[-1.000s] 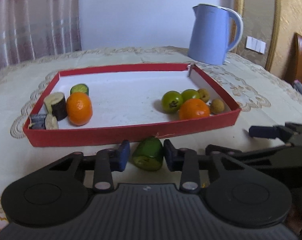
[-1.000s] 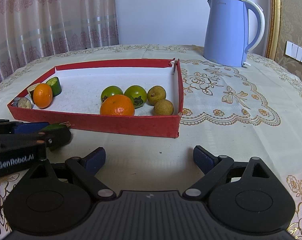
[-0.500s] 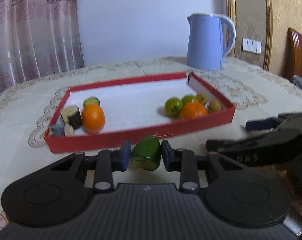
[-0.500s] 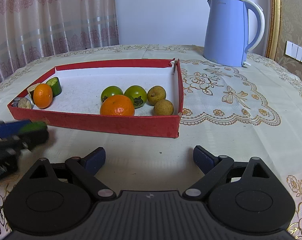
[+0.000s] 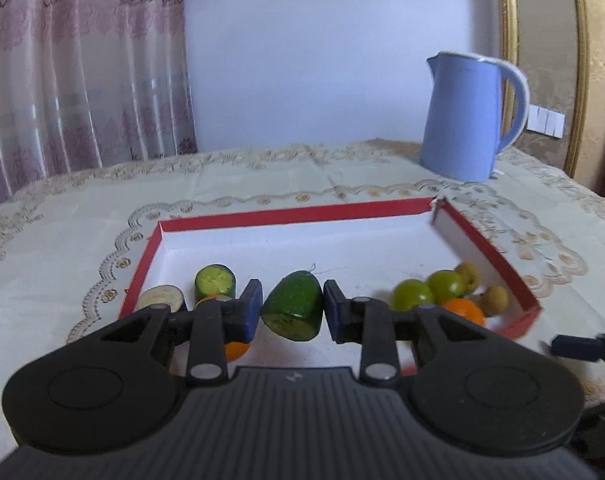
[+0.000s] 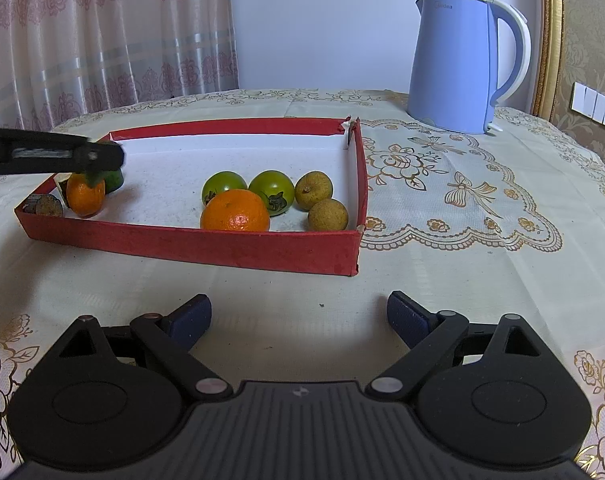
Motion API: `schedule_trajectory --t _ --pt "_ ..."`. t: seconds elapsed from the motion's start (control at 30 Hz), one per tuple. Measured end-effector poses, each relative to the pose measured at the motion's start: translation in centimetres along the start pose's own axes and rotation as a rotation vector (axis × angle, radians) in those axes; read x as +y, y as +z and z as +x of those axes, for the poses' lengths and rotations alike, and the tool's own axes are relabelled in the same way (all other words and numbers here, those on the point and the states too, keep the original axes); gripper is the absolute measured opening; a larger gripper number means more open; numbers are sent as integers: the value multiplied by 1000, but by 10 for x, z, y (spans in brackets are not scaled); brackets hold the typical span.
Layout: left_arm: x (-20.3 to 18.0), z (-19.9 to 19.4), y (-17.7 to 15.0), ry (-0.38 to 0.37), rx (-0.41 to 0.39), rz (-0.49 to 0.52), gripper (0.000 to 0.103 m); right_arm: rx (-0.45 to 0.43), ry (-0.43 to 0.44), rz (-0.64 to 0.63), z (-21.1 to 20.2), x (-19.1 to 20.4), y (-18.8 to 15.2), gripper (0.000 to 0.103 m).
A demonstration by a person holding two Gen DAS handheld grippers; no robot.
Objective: Organize fruits
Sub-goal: 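Carry the lime into the tray beside the green tomatoes and open the left gripper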
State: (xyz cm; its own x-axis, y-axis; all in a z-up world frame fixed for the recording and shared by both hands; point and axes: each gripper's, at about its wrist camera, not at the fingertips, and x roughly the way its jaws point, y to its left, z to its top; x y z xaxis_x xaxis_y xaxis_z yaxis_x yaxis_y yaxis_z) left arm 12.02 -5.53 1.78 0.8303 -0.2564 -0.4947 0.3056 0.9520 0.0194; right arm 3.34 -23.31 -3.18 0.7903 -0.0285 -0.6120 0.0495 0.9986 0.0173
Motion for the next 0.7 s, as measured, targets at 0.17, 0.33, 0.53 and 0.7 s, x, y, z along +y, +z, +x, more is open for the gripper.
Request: schedule_trajectory --t 0.17,0.33,0.53,0.7 --pt "3 29 0 35 41 -6 30 0 0 -1 0 0 0 95" --pt "5 41 3 31 47 -24 30 0 -1 -1 0 0 0 95" --pt "1 49 4 46 41 -9 31 -1 -1 -1 0 0 0 96" --pt "0 46 2 42 25 -10 55 -1 -1 -1 0 1 0 96"
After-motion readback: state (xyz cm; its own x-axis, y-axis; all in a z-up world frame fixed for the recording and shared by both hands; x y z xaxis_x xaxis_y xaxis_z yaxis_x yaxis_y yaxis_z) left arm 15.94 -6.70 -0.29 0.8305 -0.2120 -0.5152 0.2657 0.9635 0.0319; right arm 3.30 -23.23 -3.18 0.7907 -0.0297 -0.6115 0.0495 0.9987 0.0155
